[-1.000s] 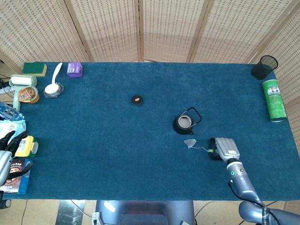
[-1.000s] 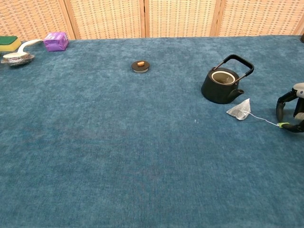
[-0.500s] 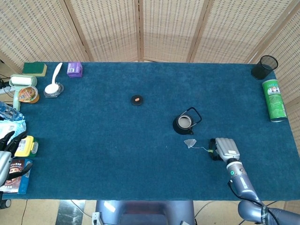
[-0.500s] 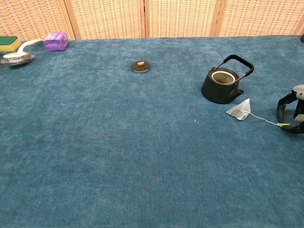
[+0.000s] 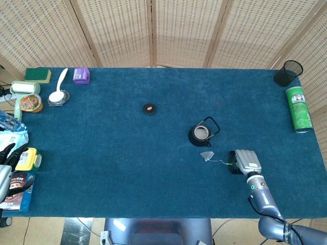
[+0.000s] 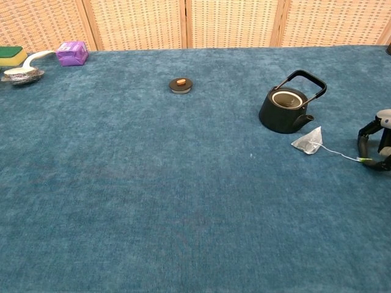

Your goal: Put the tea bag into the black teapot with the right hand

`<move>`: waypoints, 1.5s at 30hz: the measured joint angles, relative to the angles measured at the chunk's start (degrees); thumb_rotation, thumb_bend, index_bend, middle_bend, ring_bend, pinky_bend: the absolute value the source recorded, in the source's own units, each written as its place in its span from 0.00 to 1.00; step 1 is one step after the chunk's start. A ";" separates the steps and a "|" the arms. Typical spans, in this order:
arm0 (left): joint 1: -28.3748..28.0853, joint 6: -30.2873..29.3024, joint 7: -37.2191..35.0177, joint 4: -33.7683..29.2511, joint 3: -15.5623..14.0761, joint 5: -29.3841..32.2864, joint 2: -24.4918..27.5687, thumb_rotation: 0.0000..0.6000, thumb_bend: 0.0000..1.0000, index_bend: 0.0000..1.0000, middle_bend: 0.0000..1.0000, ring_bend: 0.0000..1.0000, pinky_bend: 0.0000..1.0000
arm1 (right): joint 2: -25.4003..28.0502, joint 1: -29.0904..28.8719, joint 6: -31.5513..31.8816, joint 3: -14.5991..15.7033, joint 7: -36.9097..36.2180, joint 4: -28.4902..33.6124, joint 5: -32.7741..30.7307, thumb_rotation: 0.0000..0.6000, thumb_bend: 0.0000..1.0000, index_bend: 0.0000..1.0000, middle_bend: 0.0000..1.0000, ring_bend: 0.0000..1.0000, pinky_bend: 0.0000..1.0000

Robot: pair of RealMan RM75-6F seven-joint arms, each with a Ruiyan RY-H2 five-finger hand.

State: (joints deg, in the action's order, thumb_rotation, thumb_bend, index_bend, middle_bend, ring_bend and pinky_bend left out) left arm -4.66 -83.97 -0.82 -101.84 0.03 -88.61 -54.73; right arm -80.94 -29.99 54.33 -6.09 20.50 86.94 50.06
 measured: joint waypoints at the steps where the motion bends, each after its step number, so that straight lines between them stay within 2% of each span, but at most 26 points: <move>1: 0.02 0.00 0.00 0.05 -0.03 0.00 -0.01 1.00 0.27 0.05 0.19 0.03 0.12 | 0.00 -0.06 0.02 0.01 0.16 0.00 -0.16 1.00 0.48 0.54 1.00 1.00 1.00; 11: 0.10 -0.10 -0.10 0.18 -0.06 0.03 -0.04 1.00 0.27 0.05 0.19 0.03 0.12 | -0.03 -0.44 0.11 0.20 1.16 0.04 -1.67 1.00 0.52 0.56 1.00 1.00 1.00; 29: 0.46 -0.87 -0.70 0.55 -0.03 -0.16 0.03 1.00 0.27 0.05 0.19 0.03 0.12 | 1.12 -0.51 1.72 -0.74 0.25 2.23 -1.53 1.00 0.54 0.62 1.00 1.00 1.00; 36: 0.48 -0.85 -1.04 0.71 -0.19 -0.47 -0.44 1.00 0.27 0.05 0.19 0.03 0.12 | 4.53 0.07 3.89 -2.51 -2.39 7.95 1.07 1.00 0.54 0.62 1.00 1.00 1.00; 45: 0.85 -0.86 -2.18 1.14 -0.76 -0.82 -1.47 1.00 0.27 0.05 0.19 0.03 0.12 | 10.39 -0.48 5.60 -6.26 -5.07 16.74 4.13 1.00 0.54 0.63 1.00 1.00 1.00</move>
State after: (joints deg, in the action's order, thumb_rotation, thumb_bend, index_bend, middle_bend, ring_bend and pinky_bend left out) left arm -3.81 -84.83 -3.00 -100.71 -0.73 -89.43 -56.20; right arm -70.55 -30.47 59.93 -12.36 15.43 103.68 54.19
